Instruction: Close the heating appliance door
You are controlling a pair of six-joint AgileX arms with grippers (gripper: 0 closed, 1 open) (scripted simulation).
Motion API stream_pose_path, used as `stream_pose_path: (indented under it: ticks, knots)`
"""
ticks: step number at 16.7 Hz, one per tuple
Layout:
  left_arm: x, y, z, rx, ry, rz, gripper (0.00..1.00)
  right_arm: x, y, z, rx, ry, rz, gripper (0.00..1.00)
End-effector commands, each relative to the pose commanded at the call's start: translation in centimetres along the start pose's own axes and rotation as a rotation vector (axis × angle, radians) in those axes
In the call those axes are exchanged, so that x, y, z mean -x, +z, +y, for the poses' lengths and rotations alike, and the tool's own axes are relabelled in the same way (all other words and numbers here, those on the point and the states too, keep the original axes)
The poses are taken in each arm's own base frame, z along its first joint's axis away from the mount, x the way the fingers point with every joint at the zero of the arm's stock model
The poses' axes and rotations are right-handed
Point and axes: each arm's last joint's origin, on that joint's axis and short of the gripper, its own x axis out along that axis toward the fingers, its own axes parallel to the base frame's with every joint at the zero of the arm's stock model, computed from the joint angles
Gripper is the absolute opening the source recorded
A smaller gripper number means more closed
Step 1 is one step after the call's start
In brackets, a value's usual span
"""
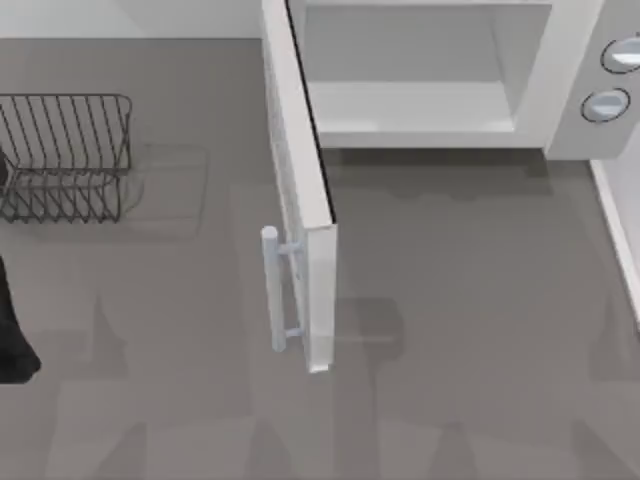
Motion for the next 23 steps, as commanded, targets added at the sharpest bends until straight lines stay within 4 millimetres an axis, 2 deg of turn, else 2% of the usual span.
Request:
stream_pose_path:
  ticks: [3,6,11,14,18,23]
  knots:
    - [0.0,0.1,0.0,-0.008,-0.007,0.011,1.0,0.0,0.0,0.0,0.0,0.0,0.0,1.0]
    - [-0.2,0.8,-0.4,-0.08,-0.069,0.108,1.0,0.0,0.0,0.0,0.0,0.0,0.0,1.0]
    - [-2.1,4.3,-1.8,-0.306,-0.288,0.411,1.0,0.0,0.0,0.0,0.0,0.0,0.0,1.0]
    - [-5.0,7.0,-3.1,-0.453,-0.481,0.612,1.0,0.0,0.0,0.0,0.0,0.0,0.0,1.0]
    - [-10.5,10.0,-5.8,-0.607,-0.767,0.832,1.0,0.0,0.0,0.0,0.0,0.0,0.0,1.0]
    - [-16.7,13.2,-9.8,-0.707,-1.069,0.953,1.0,0.0,0.0,0.0,0.0,0.0,0.0,1.0]
